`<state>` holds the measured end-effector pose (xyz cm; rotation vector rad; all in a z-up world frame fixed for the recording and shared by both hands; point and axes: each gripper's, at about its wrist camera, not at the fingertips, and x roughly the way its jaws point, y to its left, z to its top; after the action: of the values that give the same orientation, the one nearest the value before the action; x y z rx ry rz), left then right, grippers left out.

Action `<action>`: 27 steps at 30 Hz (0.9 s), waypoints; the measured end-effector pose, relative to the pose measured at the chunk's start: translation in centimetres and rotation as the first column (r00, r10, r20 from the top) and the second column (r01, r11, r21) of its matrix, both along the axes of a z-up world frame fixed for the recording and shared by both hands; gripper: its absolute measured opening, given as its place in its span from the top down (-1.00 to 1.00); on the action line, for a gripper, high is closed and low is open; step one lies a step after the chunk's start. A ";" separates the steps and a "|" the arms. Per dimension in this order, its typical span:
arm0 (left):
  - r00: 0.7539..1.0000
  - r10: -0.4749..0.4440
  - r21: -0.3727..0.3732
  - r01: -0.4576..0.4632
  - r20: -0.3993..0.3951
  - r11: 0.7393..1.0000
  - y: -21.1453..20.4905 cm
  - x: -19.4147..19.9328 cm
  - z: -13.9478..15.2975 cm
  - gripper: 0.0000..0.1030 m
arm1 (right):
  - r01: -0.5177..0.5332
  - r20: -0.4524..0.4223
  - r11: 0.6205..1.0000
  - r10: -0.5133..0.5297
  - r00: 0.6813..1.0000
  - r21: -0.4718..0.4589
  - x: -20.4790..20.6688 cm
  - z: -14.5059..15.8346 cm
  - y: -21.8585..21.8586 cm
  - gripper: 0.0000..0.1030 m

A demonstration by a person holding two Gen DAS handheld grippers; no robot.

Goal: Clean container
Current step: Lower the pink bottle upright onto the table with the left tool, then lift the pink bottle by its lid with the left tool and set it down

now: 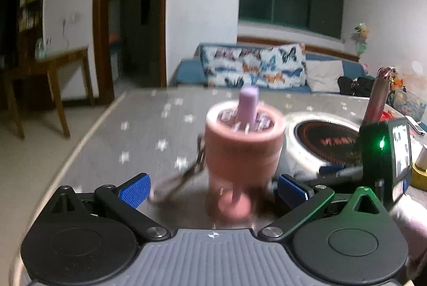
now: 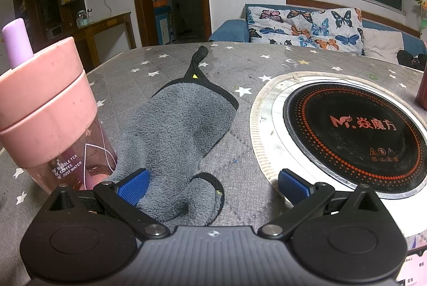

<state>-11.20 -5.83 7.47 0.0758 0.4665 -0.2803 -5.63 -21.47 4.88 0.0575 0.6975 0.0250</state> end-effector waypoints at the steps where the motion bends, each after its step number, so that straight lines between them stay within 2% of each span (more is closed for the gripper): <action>1: 1.000 -0.009 0.010 0.008 0.020 1.000 -0.4 0.1 0.2 -1.00 | -0.006 -0.004 1.000 0.006 1.000 -0.006 0.0 0.1 -0.1 -0.99; 2: 0.999 -0.022 0.018 0.022 0.032 1.000 -0.8 0.4 0.3 -1.00 | -0.007 -0.009 1.000 0.007 1.000 -0.001 0.1 0.2 -0.2 -0.97; 5: 0.997 -0.058 0.042 0.055 0.058 0.998 -1.9 1.4 0.3 -1.00 | -0.010 -0.013 1.000 0.010 1.000 0.004 0.2 0.6 -0.7 -0.72; 10: 0.993 -0.079 0.073 0.073 0.083 0.995 -3.4 3.2 -0.4 -1.00 | 0.002 -0.019 1.000 -0.001 1.000 0.015 0.3 0.9 -1.6 -0.42; 18: 0.995 -0.067 0.050 0.064 0.068 0.997 -4.1 5.4 -1.0 -0.98 | -0.009 -0.006 1.000 0.009 1.000 0.015 0.1 0.9 -1.7 -0.40; 20: 0.995 -0.068 0.049 0.065 0.067 0.997 -4.2 5.7 -1.0 -0.90 | -0.015 -0.003 1.000 0.015 1.000 0.014 0.2 0.9 -1.7 -0.40; 22: 0.995 -0.089 0.034 0.088 0.051 0.996 -4.2 6.1 -1.0 -0.65 | -0.019 -0.001 1.000 0.019 1.000 0.016 0.2 0.9 -1.7 -0.37; 27: 0.994 -0.096 0.013 0.096 0.043 0.995 -4.2 6.6 -0.7 -0.62 | -0.030 0.005 0.999 0.030 1.000 0.013 0.3 1.0 -1.6 -0.27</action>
<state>-4.63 -10.06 6.74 0.1152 0.4222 -0.3695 -5.29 -23.09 5.84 0.0593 0.6929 0.0580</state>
